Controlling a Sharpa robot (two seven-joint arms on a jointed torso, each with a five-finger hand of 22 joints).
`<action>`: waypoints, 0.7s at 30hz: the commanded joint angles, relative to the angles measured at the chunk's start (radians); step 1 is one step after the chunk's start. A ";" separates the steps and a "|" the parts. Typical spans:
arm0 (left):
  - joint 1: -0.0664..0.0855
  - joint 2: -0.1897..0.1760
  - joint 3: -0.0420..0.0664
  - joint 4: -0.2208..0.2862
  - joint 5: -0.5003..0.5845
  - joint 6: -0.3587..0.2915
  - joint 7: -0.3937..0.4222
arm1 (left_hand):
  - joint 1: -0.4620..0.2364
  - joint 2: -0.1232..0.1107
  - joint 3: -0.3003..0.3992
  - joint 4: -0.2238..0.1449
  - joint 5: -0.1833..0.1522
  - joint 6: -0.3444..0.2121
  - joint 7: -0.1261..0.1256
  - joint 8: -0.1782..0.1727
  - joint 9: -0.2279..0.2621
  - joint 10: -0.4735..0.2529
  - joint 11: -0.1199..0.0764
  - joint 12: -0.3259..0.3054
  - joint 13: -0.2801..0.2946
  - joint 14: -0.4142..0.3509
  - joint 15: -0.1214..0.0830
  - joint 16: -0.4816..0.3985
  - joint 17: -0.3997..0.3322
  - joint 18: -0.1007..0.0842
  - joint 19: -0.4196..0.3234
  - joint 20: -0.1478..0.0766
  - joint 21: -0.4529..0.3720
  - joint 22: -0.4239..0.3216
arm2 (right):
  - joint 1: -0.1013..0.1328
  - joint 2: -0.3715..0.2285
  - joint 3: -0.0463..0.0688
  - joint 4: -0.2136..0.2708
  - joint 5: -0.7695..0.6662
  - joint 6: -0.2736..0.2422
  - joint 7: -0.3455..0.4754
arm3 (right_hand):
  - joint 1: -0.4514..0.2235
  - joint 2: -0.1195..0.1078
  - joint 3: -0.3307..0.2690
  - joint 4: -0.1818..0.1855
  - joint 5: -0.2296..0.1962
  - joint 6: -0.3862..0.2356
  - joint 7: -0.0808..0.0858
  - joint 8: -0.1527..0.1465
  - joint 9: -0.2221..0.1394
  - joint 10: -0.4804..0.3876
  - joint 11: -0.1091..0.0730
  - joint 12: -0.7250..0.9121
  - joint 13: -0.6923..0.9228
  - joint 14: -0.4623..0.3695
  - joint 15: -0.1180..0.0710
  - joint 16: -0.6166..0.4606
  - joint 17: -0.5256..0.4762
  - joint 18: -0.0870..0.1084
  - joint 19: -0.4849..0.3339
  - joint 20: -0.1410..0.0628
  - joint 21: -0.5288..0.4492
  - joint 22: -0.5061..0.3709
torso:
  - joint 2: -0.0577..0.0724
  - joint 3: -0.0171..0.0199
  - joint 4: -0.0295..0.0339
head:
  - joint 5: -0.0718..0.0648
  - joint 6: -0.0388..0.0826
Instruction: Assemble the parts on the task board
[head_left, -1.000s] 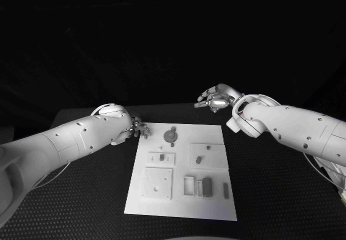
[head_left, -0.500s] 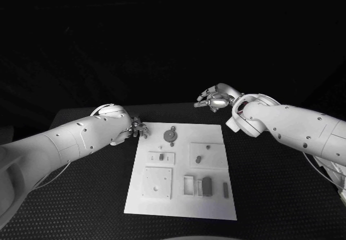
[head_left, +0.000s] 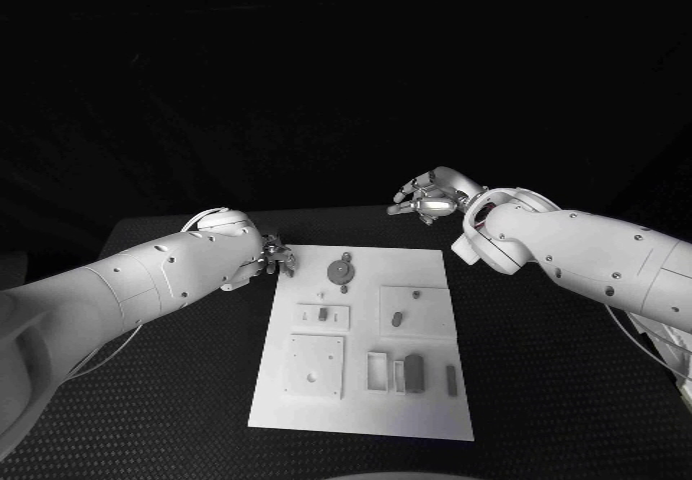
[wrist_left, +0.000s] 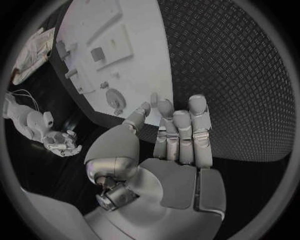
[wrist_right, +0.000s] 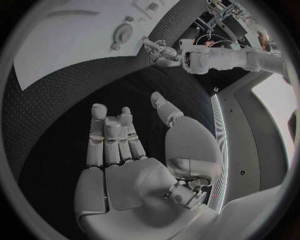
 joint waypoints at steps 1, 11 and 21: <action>0.000 0.003 0.000 0.001 0.017 0.003 0.009 | 0.012 0.004 0.002 -0.003 0.001 0.003 0.002 0.004 -0.002 0.003 -0.005 0.006 -0.002 0.004 -0.003 0.004 0.001 0.038 0.008 0.000 0.006 0.021 | 0.000 0.001 0.001 0.001 -0.001 0.012 0.004 | -0.005 0.003 0.000 0.004 0.003 -0.001 0.006 -0.005 -0.001 -0.004 0.001 0.005 -0.001 -0.007 0.001 0.004 -0.001 0.011 -0.002 0.002 -0.006 0.011 | 0.000 -0.0002 0.0009 | -0.001 -0.002; -0.001 0.001 0.000 0.002 0.024 0.011 0.012 | 0.070 0.014 -0.003 -0.005 -0.001 0.004 0.002 0.011 -0.007 0.006 -0.005 0.011 -0.007 0.006 -0.004 0.006 0.000 0.037 0.008 -0.001 0.011 0.022 | 0.000 0.001 0.001 0.001 -0.001 0.014 0.004 | -0.005 0.004 0.000 0.004 0.003 -0.001 0.006 -0.005 -0.001 -0.004 0.001 0.005 -0.001 -0.007 0.002 0.004 -0.001 0.011 -0.002 0.002 -0.006 0.011 | 0.000 -0.0001 0.0001 | 0.000 -0.003; -0.001 -0.002 0.000 0.007 0.052 0.011 0.012 | 0.182 -0.047 0.127 0.052 -0.112 0.023 -0.004 0.031 -0.008 0.020 -0.012 0.017 -0.016 0.018 -0.009 0.010 -0.002 0.034 0.024 -0.003 0.017 0.018 | 0.000 0.000 0.001 0.001 -0.001 0.013 0.004 | -0.006 0.004 0.000 0.005 0.003 -0.001 0.006 -0.005 -0.001 -0.004 0.001 0.005 -0.002 -0.007 0.002 0.004 -0.002 0.011 -0.002 0.002 -0.006 0.012 | 0.000 0.0003 0.0007 | -0.001 -0.006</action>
